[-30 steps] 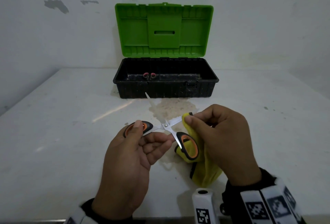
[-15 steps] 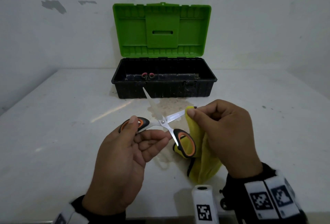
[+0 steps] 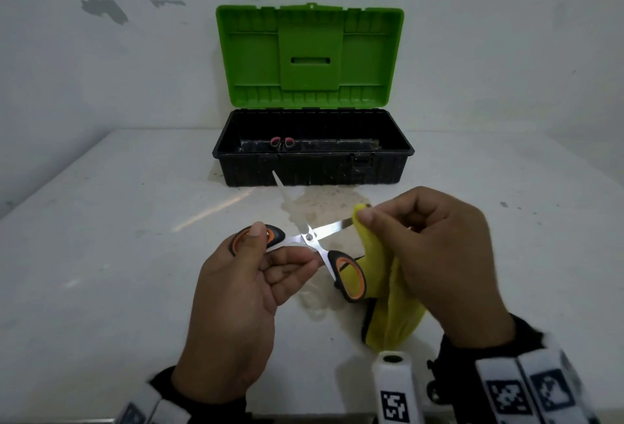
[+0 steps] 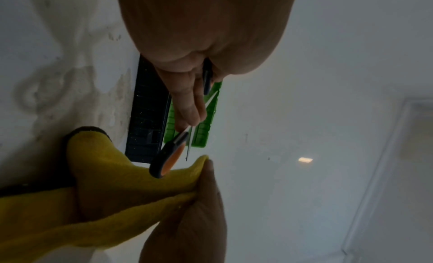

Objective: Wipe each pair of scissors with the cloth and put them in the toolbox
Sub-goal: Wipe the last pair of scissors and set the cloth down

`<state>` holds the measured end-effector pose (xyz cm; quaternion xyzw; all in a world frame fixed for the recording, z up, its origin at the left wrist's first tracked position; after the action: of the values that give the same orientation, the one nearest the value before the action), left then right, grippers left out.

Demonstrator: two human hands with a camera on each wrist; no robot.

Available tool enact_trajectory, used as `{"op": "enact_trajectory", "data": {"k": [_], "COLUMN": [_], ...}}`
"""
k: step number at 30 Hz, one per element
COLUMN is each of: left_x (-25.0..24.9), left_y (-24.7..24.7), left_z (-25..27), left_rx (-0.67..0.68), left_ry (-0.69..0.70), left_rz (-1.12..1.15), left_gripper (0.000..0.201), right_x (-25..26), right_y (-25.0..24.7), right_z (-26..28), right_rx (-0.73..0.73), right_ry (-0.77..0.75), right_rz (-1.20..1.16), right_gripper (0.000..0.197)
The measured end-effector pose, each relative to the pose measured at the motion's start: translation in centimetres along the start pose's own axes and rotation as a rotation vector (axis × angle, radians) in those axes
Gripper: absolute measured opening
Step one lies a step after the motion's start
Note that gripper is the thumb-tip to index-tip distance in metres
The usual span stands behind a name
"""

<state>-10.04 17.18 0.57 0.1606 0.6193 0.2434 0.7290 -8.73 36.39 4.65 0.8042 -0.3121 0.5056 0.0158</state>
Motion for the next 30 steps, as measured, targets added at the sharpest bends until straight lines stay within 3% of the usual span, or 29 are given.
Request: {"op": "enact_trajectory", "data": {"k": [2,5,12,17,23,30], "left_x": [0.2,0.2,0.2,0.1,0.3,-0.7], "left_y": [0.2,0.4,0.2,0.1,0.2,-0.3], "left_z": [0.0,0.2,0.1,0.3,0.0,-0.4], "left_rx": [0.008,0.020,0.018,0.031,0.031,0.014], "left_ry": [0.025,0.053,0.105,0.096,0.117,0.118], "left_rz": [-0.038,-0.090,-0.141,-0.163,-0.185,-0.154], "left_gripper": [0.028,0.028,0.028,0.028,0.028,0.028], "right_x": [0.5,-0.3,0.7,-0.3,1.2,-0.2], "right_y": [1.1,1.4,3.2,2.1,3.5,1.7], "right_z": [0.6,0.4,1.3,0.4,2.0,0.6], "right_rx": [0.042,0.032,0.099,0.040,0.091,0.040], "right_ry": [-0.079,-0.060,-0.102,-0.021,-0.114,-0.038], "right_rz": [0.110,0.201,0.172,0.216,0.136,0.256], "right_gripper": [0.014,0.016,0.015,0.016,0.017,0.017]}}
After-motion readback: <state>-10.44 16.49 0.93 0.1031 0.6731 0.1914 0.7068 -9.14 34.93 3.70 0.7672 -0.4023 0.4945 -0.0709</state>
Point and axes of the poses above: each hand's wrist, its own z-axis away from the middle knuckle, its own y-axis out of the palm, x = y × z, the point moved 4 cm from there along -z, towards the middle knuckle, and after that the axes turned 3 degrees about -x, right-handed, at the moved point
